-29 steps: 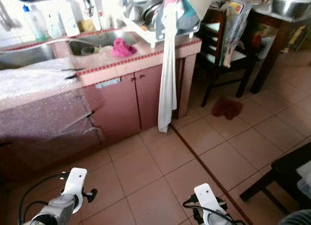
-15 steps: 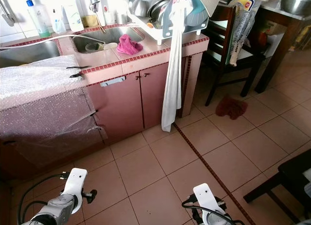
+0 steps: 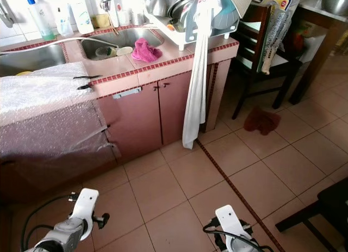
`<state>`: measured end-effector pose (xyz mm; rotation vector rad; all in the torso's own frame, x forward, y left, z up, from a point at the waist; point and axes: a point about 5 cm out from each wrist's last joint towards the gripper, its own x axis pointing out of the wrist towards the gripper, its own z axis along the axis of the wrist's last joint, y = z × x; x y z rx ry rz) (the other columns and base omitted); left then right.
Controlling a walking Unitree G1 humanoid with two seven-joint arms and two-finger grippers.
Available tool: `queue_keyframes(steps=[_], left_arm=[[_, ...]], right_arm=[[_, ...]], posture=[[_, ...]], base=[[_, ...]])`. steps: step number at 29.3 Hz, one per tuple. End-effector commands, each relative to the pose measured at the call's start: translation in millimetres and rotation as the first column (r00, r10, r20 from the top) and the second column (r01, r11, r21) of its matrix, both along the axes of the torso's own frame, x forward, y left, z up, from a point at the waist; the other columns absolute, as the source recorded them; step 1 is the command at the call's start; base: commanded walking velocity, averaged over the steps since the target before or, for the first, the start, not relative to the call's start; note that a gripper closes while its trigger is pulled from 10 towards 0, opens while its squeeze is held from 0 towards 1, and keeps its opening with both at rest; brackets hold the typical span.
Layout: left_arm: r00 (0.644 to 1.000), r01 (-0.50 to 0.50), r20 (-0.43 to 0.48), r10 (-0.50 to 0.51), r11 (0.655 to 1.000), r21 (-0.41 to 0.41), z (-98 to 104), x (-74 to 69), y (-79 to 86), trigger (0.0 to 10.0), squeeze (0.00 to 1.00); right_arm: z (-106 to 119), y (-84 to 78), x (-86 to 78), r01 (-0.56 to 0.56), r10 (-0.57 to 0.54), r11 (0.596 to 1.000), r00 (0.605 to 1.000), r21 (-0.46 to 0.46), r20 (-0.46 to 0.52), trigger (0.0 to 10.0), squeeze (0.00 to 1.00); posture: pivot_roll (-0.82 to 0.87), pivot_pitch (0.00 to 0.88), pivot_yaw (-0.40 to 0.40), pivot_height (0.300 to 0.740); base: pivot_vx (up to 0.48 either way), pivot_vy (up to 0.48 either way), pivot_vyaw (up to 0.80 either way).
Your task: Kitchen organization
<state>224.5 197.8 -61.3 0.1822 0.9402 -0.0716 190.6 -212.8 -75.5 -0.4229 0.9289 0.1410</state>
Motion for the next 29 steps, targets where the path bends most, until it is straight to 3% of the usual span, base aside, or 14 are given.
queue_keyframes(steps=[1,12,29], left_arm=[[1.000,0.007,-0.010,-0.007,1.000,0.013,-0.1,-0.9,3.4,10.0,0.00],[1.000,0.012,-0.010,-0.012,1.000,0.017,0.1,-0.7,3.4,10.0,0.00],[1.000,0.020,-0.013,-0.019,1.000,0.019,-0.2,-0.8,2.3,10.0,0.00]], right_arm=[[0.6,1.5,1.6,-0.007,0.007,1.000,1.000,-0.001,0.006,10.0,0.00],[0.1,1.5,0.8,-0.005,0.005,1.000,1.000,-0.001,0.004,10.0,0.00],[-1.1,-0.1,-2.2,-0.002,0.002,1.000,1.000,-0.004,-0.007,10.0,0.00]], posture=[[-0.04,0.000,0.041,0.740],[-0.04,0.000,0.043,0.740],[-0.04,0.000,0.042,0.740]], base=[[0.337,0.000,-0.47],[0.341,0.000,-0.45],[0.357,0.000,-0.05]])
